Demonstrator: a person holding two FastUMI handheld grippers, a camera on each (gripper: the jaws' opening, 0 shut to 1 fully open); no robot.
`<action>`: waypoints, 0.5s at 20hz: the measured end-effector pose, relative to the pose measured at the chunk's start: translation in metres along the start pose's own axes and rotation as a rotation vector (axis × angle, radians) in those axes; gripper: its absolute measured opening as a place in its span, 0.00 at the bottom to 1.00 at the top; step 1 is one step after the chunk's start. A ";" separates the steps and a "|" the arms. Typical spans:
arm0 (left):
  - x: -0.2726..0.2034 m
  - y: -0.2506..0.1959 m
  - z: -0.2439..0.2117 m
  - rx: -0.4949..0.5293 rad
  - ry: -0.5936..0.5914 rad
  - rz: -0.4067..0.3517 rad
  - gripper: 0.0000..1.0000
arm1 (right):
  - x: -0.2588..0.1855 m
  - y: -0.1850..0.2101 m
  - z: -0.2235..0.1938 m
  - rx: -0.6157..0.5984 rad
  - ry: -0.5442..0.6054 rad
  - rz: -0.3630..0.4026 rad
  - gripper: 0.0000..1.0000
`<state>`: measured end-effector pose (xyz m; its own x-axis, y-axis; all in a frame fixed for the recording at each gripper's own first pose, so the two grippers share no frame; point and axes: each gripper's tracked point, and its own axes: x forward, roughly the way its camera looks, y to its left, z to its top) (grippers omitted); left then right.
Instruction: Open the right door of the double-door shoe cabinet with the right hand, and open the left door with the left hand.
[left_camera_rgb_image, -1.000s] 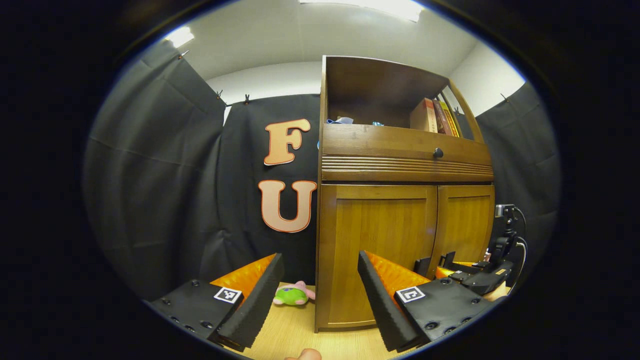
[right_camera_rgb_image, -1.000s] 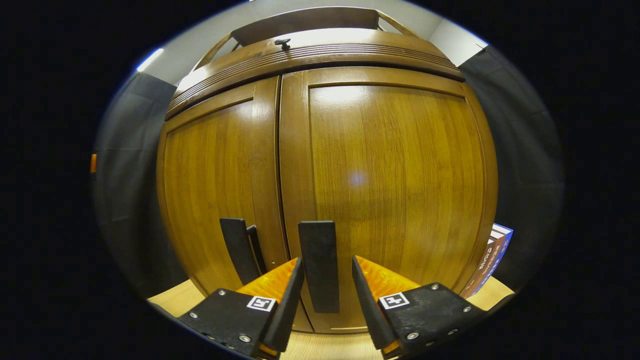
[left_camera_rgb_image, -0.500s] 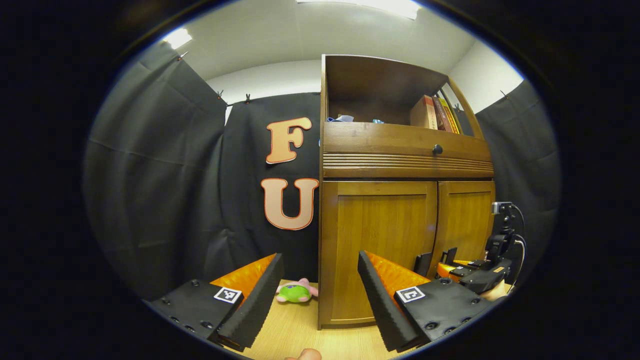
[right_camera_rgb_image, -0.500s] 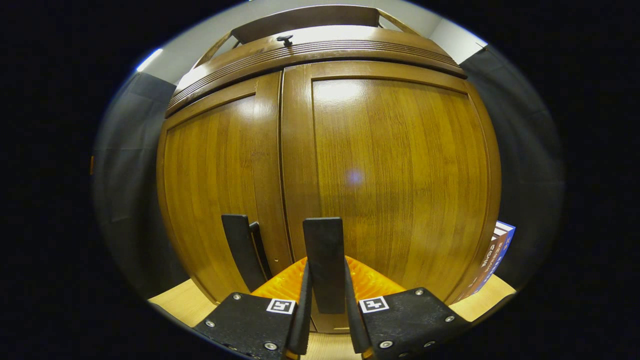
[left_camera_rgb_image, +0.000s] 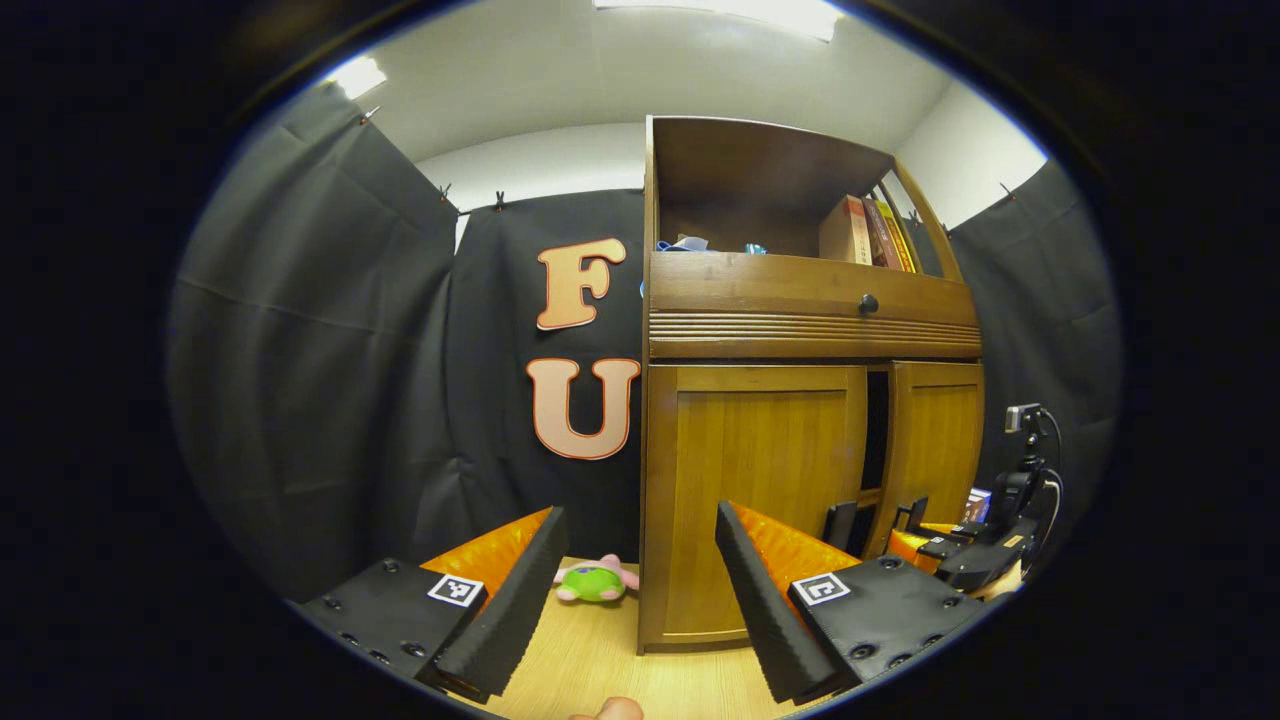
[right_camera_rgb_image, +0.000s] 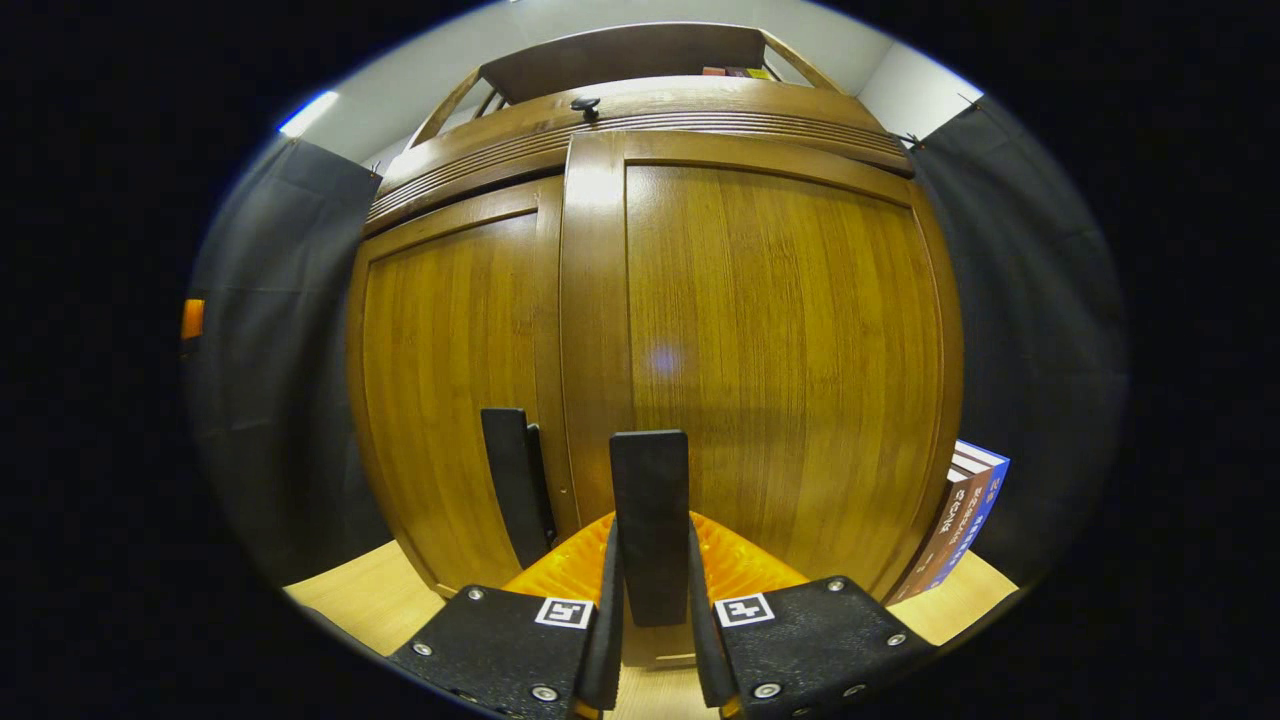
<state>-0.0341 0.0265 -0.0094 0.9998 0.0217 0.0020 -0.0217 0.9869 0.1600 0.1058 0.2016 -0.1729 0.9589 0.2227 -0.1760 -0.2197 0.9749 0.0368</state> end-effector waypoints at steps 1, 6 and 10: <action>-0.001 -0.002 0.001 -0.002 -0.002 -0.004 0.98 | -0.004 0.000 0.000 0.002 0.004 0.004 0.31; -0.009 -0.010 0.000 -0.006 -0.002 -0.024 0.95 | -0.023 -0.005 0.000 0.009 0.024 0.023 0.29; -0.012 -0.017 -0.003 -0.006 0.006 -0.037 0.95 | -0.040 -0.011 0.001 0.007 0.019 0.029 0.29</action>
<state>-0.0462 0.0095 -0.0148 0.9999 -0.0136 -0.0101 0.0150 0.9880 0.1536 0.0701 0.1821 -0.1651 0.9486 0.2506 -0.1932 -0.2458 0.9681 0.0488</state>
